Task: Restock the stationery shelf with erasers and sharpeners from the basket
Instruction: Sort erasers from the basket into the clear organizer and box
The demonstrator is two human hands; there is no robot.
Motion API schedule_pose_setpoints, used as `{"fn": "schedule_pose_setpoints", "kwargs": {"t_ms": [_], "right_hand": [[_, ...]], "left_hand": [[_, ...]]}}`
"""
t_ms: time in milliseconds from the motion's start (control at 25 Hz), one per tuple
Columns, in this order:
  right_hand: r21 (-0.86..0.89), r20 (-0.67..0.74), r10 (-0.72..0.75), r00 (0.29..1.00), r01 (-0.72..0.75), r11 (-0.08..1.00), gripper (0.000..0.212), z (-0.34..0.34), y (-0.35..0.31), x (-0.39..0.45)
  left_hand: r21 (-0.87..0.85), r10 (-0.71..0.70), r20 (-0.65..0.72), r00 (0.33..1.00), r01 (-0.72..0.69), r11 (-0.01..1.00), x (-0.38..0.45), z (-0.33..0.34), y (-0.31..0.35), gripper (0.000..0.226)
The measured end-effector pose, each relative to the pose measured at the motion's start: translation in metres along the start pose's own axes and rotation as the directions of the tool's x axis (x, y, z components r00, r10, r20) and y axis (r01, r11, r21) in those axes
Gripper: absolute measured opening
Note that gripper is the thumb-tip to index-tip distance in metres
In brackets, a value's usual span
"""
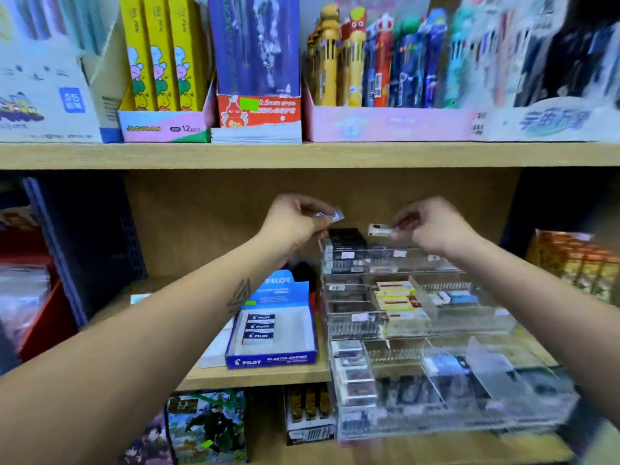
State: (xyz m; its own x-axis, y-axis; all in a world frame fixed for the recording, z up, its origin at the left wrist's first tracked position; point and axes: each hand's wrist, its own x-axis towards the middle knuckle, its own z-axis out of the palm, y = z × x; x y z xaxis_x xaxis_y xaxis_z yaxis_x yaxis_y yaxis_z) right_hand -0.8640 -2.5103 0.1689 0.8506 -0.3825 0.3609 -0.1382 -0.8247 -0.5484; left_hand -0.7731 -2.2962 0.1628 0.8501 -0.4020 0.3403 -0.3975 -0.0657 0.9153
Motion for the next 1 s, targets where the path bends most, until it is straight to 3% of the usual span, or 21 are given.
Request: {"fn": "schedule_pose_setpoints", "kwargs": {"t_ms": [160, 440, 640, 800, 1000], "right_hand": [[-0.141, 0.02, 0.071, 0.997, -0.068, 0.988, 0.019, -0.015, 0.037, 0.012], [-0.502, 0.137, -0.015, 0.99, 0.083, 0.861, 0.012, -0.016, 0.04, 0.042], [-0.353, 0.262, -0.001, 0.965, 0.097, 0.93, 0.012, -0.021, 0.037, 0.048], [-0.281, 0.311, -0.029, 0.95, 0.121, 0.952, 0.012, -0.013, 0.037, 0.047], [-0.244, 0.308, 0.0, 0.951, 0.079, 0.966, 0.013, -0.01, 0.038, 0.055]], "left_hand": [[0.236, -0.004, 0.063, 0.998, -0.011, 0.972, 0.023, 0.051, -0.001, 0.024], [0.488, 0.088, 0.131, 0.987, -0.141, 0.862, 0.051, 0.091, 0.0, 0.037], [0.555, 0.21, 0.136, 0.968, -0.25, 0.793, 0.054, 0.099, -0.019, 0.029], [0.528, 0.197, 0.054, 0.979, -0.195, 0.826, 0.053, 0.093, -0.033, 0.031], [0.477, 0.195, 0.06, 0.979, -0.2, 0.856, 0.054, 0.089, -0.032, 0.033]]}}
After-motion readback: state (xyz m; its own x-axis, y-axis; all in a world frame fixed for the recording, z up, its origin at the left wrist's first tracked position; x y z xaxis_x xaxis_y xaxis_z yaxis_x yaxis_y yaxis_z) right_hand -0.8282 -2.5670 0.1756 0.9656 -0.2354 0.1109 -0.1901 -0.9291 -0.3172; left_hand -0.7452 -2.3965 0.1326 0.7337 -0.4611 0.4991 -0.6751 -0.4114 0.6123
